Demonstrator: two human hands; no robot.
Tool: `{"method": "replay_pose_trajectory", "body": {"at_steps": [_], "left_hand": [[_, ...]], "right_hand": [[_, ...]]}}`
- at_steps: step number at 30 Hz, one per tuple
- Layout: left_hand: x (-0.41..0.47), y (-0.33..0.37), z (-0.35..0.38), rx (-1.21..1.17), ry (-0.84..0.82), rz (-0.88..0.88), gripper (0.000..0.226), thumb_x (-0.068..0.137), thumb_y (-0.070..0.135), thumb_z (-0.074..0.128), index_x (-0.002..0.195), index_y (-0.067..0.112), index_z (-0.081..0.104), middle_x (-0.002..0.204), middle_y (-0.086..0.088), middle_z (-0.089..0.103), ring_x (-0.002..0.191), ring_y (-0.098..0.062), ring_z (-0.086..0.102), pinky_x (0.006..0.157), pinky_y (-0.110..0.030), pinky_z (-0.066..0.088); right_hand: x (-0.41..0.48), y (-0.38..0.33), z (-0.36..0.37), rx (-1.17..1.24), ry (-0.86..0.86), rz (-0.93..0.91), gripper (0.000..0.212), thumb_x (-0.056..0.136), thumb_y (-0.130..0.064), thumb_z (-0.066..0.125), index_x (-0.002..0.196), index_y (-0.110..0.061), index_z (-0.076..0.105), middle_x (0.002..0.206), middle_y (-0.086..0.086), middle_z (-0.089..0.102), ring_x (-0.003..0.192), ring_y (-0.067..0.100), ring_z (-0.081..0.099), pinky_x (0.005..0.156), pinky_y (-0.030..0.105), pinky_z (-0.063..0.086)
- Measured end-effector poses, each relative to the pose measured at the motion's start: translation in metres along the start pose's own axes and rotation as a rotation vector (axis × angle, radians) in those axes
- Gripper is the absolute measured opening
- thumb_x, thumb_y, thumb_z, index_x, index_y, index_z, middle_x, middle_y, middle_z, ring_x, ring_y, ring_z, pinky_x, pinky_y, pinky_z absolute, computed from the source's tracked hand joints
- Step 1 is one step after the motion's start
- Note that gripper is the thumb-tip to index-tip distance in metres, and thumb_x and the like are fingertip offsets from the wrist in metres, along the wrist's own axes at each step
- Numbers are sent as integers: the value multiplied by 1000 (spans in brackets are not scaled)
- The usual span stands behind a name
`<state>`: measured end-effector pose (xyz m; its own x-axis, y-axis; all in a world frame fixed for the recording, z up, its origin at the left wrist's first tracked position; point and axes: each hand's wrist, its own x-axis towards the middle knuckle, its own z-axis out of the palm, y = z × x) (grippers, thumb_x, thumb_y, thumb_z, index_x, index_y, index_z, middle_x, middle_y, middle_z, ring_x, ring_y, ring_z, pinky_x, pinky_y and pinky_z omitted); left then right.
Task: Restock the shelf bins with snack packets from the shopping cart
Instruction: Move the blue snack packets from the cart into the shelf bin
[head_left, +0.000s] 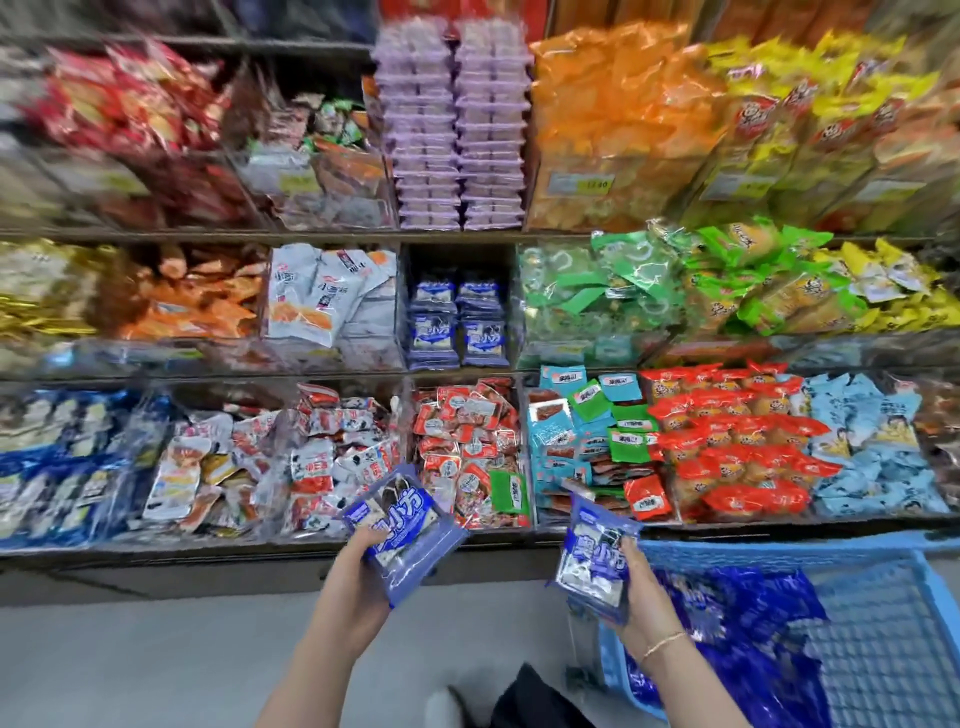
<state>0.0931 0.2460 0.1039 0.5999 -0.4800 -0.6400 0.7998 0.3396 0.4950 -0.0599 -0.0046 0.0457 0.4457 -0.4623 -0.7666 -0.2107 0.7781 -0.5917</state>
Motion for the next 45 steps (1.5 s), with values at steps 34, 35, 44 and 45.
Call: {"method": "replay_pose_trajectory", "body": {"at_steps": [34, 35, 44, 45], "left_hand": [[154, 178, 68, -64, -4, 137, 48, 66, 10, 60, 113, 6, 53, 86, -20, 73, 69, -34, 72, 50, -36, 57], [156, 184, 69, -80, -34, 127, 53, 68, 7, 59, 119, 9, 47, 85, -23, 73, 70, -38, 72, 50, -38, 57], [178, 196, 69, 51, 12, 131, 52, 69, 10, 64, 119, 0, 54, 122, -21, 62, 97, -35, 68, 83, -44, 56], [179, 197, 68, 69, 19, 136, 45, 69, 11, 64, 112, 1, 58, 117, -19, 66, 94, -33, 68, 85, -43, 52]], "right_hand": [[172, -115, 261, -84, -246, 114, 24, 90, 3, 51, 95, -14, 35, 97, 9, 53, 93, 26, 53, 79, 37, 50], [176, -120, 270, -66, -218, 85, 36, 90, 4, 51, 95, -20, 24, 99, 9, 52, 96, 26, 51, 85, 37, 48], [212, -126, 305, 2, 16, 73, 36, 88, -17, 64, 121, -12, 51, 132, 13, 53, 122, 24, 53, 93, 35, 47], [212, -127, 305, 5, 70, 83, 37, 88, -19, 64, 122, -12, 52, 123, 14, 60, 114, 22, 59, 89, 32, 50]]}}
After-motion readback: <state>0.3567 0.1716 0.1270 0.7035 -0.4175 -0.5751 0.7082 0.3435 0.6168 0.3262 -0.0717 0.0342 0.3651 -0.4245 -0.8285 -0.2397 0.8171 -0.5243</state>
